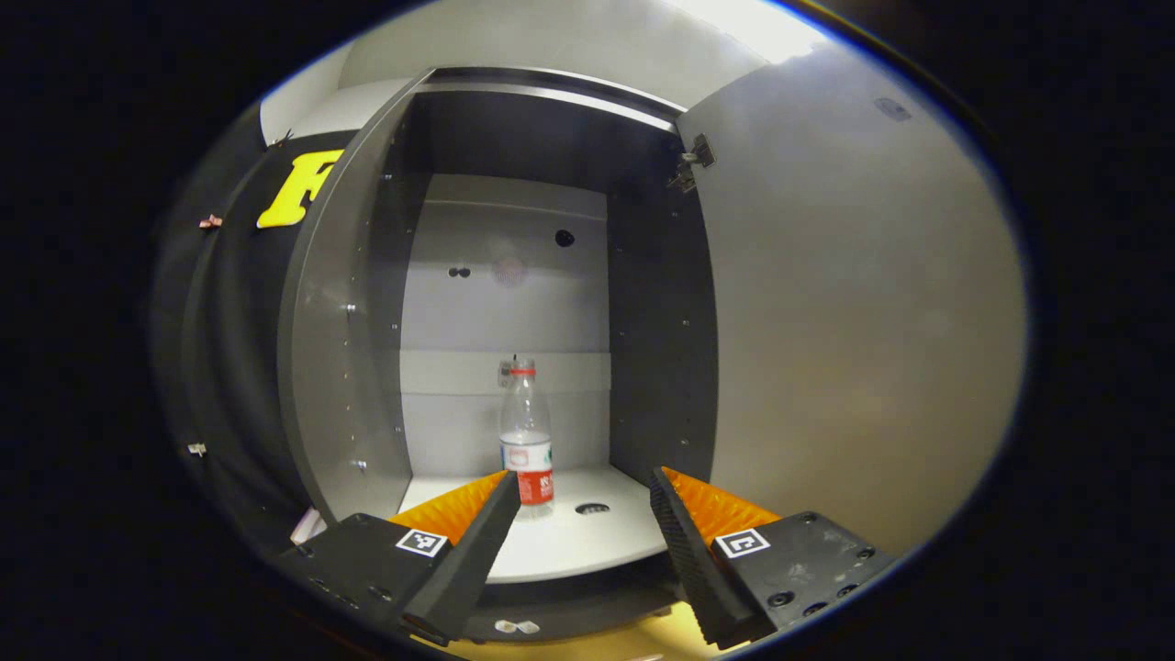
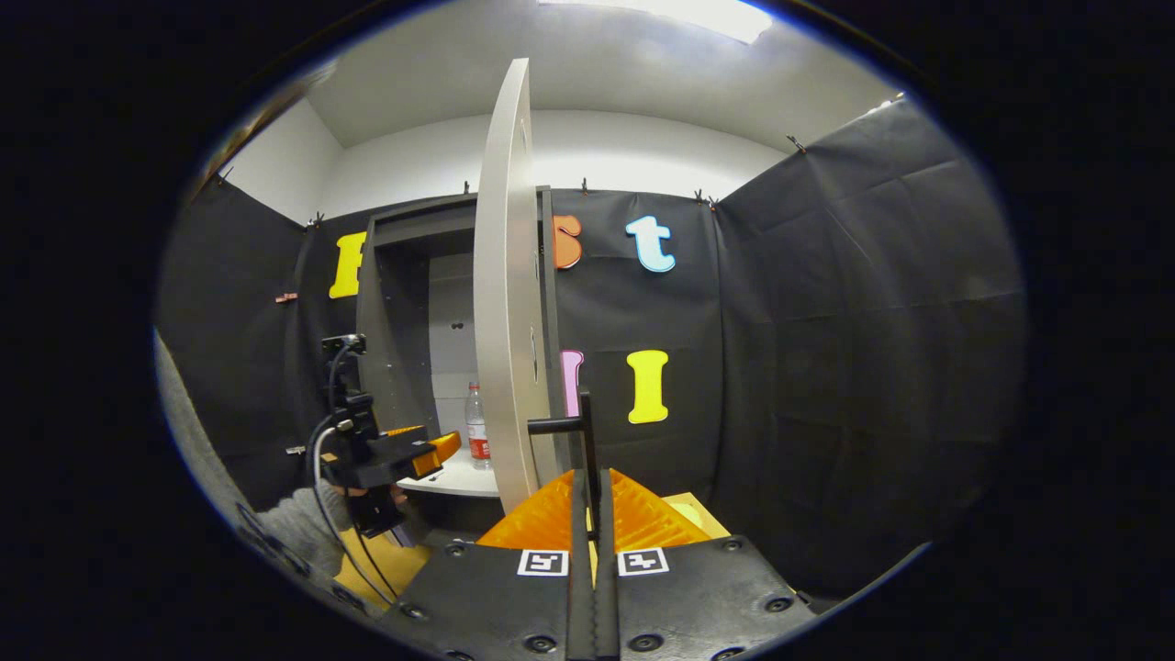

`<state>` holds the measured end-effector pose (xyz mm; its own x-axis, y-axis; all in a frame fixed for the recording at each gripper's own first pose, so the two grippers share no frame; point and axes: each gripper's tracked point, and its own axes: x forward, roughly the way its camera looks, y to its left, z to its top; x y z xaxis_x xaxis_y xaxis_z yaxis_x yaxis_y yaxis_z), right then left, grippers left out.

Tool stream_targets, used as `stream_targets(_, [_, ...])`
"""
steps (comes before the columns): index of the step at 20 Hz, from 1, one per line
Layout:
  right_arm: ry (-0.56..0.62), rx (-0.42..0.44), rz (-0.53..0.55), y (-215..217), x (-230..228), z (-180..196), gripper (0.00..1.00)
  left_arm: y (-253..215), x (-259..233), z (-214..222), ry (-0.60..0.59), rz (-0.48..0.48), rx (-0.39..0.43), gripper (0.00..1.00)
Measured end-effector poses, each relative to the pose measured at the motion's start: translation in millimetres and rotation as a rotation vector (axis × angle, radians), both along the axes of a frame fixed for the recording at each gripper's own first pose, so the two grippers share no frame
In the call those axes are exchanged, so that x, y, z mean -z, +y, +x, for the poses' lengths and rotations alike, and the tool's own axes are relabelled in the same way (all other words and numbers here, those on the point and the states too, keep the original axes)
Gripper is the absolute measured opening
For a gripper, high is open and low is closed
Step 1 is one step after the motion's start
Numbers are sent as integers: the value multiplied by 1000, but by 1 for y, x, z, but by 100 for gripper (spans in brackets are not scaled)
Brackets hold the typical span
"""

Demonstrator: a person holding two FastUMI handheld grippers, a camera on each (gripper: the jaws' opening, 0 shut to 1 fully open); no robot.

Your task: Open the cabinet door with the right hand, grasp the bottle in the cabinet with the left hand and place it on the coaster, then close the cabinet door with the right hand.

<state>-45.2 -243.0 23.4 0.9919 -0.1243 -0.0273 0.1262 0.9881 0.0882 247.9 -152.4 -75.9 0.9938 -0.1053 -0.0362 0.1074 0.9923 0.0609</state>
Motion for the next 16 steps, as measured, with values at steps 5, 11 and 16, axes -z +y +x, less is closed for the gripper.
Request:
stream_targets(5, [-57,116,-30,-33,-11,-24,5,24,2,57,-36,39,-91,86])
stream_targets(11, [45,462,-219,-124,14,-44,6,39,21,120,-37,81,-139,92])
stream_targets(16, [34,592,-263,-158,11,-49,83,60,53,155,17,76,-184,93])
